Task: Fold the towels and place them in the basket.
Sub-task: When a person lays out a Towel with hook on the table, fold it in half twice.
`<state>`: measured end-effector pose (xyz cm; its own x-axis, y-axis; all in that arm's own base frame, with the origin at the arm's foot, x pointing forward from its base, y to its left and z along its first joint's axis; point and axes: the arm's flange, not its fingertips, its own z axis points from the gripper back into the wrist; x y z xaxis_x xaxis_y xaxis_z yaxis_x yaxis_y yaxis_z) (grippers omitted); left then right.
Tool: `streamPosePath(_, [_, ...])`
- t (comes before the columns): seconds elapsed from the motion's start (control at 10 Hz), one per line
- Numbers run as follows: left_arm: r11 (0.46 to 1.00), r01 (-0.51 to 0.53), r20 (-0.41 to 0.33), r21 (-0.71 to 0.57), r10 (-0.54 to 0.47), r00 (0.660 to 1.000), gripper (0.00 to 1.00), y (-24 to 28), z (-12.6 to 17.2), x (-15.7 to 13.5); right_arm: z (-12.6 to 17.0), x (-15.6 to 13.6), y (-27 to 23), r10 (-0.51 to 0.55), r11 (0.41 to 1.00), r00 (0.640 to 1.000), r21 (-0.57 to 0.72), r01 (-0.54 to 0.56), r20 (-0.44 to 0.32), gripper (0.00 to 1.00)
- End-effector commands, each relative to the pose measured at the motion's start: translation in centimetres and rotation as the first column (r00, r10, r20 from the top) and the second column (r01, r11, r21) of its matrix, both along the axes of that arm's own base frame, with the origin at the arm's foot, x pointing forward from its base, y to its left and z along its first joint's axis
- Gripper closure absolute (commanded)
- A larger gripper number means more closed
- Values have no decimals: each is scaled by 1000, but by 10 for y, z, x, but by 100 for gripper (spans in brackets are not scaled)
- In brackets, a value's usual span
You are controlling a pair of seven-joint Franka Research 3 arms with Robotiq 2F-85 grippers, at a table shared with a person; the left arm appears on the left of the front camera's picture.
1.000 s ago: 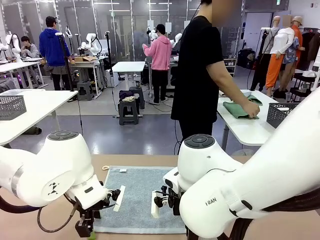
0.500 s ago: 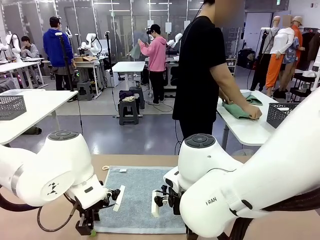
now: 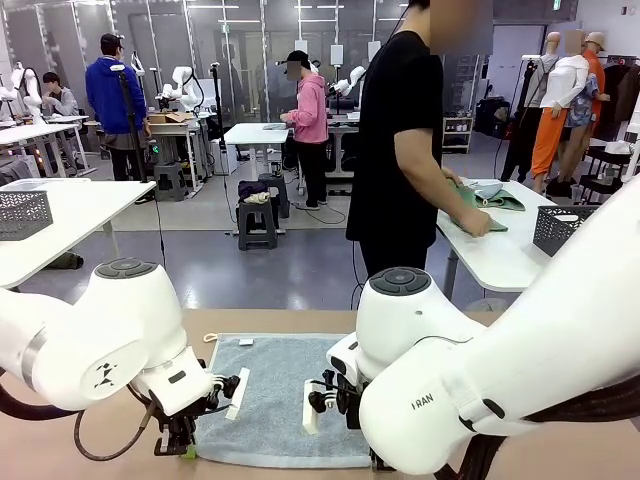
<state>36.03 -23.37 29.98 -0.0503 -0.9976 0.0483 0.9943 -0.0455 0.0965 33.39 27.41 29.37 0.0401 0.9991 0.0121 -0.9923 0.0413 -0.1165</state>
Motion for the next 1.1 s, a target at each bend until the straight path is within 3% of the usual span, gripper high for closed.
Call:
streamPosePath(0.0, [1000,-6,15,27,5,1000,100,12,-8,-17,-4,-4,-10,19,1000,1000,6,-19,-3,100])
streamPosePath(0.7, [1000,-8,9,18,8,1000,100,8,-5,-20,0,-7,-7,26,1000,1000,-14,-26,-2,100])
streamPosePath(0.8, [1000,16,6,10,-16,1000,100,-1,0,0,1,0,0,23,1000,1000,-2,-23,2,100])
streamPosePath(1.0, [1000,16,6,10,-16,1000,100,-1,0,0,1,0,0,23,1000,1000,-2,-23,2,100])
